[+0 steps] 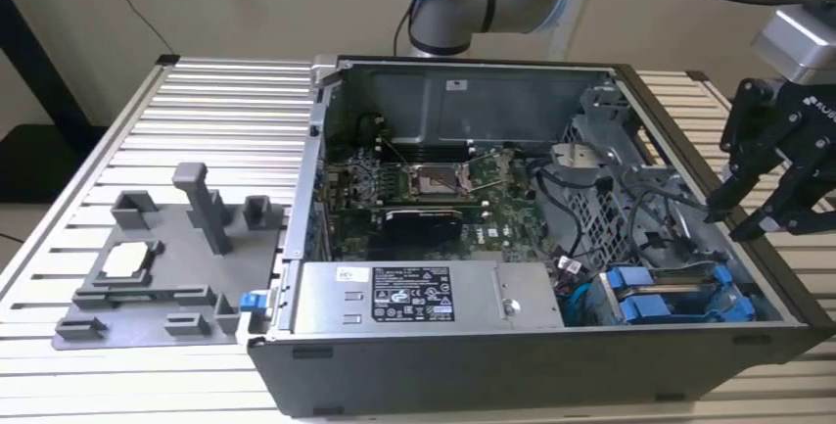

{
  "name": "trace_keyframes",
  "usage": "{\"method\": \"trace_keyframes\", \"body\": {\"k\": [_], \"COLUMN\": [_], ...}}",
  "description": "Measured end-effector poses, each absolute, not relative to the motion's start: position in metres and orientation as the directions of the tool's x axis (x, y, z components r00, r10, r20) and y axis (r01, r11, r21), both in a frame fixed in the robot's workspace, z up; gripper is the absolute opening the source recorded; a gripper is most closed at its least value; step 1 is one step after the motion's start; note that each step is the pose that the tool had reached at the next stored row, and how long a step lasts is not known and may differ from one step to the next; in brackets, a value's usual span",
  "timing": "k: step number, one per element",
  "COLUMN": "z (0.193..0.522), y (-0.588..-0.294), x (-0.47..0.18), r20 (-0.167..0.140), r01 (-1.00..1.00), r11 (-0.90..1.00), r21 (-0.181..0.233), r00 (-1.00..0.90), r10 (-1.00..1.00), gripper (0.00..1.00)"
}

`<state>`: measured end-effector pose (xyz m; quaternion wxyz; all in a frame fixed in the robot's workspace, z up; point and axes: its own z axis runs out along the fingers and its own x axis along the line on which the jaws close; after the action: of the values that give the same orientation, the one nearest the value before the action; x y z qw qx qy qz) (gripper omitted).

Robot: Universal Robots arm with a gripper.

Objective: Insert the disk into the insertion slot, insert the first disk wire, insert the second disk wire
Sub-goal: 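Insert the disk into the insertion slot, then insert the first disk wire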

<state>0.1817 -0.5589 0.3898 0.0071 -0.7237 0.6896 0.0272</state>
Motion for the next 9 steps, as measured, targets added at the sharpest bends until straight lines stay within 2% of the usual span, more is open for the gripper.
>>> {"method": "trace_keyframes", "body": {"k": [9], "z": [0.3818], "y": [-0.5521], "x": [0.1872], "r20": [-0.050], "r01": [-0.997], "r11": [-0.077], "r21": [0.027], "r00": [0.076], "r10": [-0.996], "gripper": [0.40]}}
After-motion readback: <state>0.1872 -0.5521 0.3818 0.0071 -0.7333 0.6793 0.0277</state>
